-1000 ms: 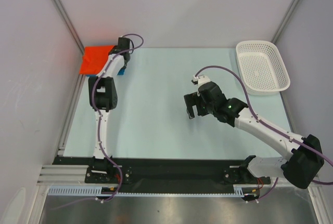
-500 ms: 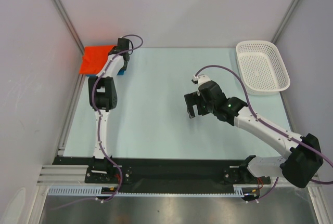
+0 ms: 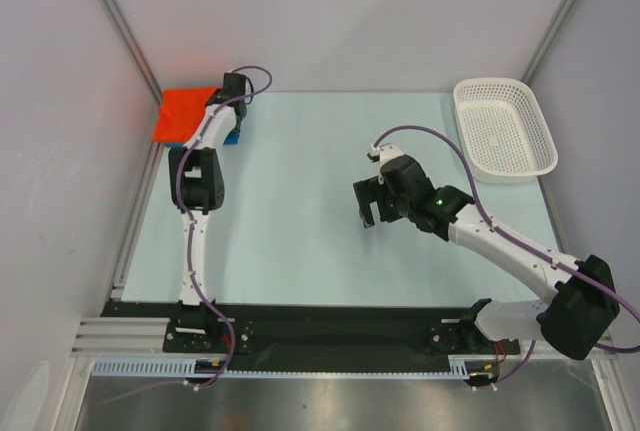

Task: Fold and stack the t-shirts
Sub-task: Neatly place the folded tshirt to the corner

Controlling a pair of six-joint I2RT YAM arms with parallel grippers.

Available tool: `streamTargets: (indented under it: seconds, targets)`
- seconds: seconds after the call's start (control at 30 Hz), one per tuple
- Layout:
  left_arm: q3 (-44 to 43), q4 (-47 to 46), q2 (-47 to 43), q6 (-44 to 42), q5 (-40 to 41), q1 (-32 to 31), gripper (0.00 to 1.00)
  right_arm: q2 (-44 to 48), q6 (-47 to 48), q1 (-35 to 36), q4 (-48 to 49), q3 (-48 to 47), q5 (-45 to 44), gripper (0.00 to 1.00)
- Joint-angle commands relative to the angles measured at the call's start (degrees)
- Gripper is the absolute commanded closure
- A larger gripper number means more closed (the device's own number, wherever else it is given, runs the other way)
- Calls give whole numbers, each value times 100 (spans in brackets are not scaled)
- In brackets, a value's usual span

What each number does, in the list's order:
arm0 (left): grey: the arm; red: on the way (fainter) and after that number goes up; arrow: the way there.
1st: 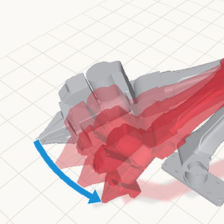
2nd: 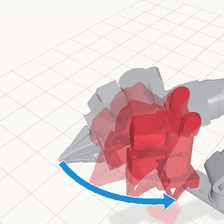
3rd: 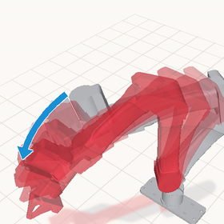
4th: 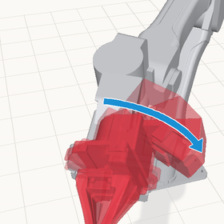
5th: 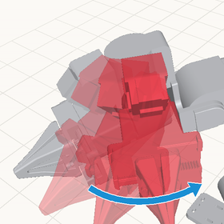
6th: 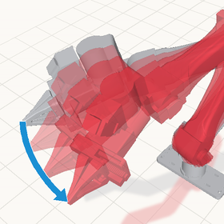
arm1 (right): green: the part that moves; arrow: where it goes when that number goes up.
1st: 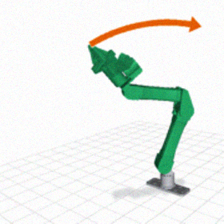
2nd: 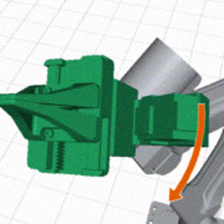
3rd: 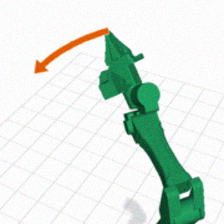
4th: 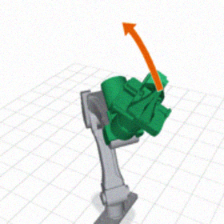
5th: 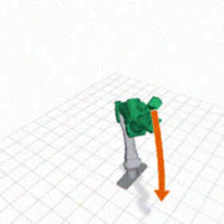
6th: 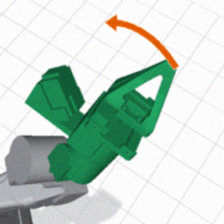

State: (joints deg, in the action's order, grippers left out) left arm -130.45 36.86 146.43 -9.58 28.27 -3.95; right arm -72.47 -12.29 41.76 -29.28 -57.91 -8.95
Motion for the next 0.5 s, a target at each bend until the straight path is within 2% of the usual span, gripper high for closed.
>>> streamTargets:
  seconds: [0.0,0.07,0.2,0.27,0.47]
  targets:
    - [-314,-21,52,-52,3,104,71,-13,52,-36,45,-300,7,0]
    - [-332,-21,-18,-26,-32,113,80,-22,78,-36,45,-300,16,0]
    - [-410,-56,-220,-8,-102,96,87,-57,69,-45,71,-326,34,0]
    - [-428,-74,-325,-8,-181,69,100,-83,69,-45,80,-335,42,0]
    - [-437,-56,-440,18,-234,-36,100,-101,69,-45,98,-335,34,0]
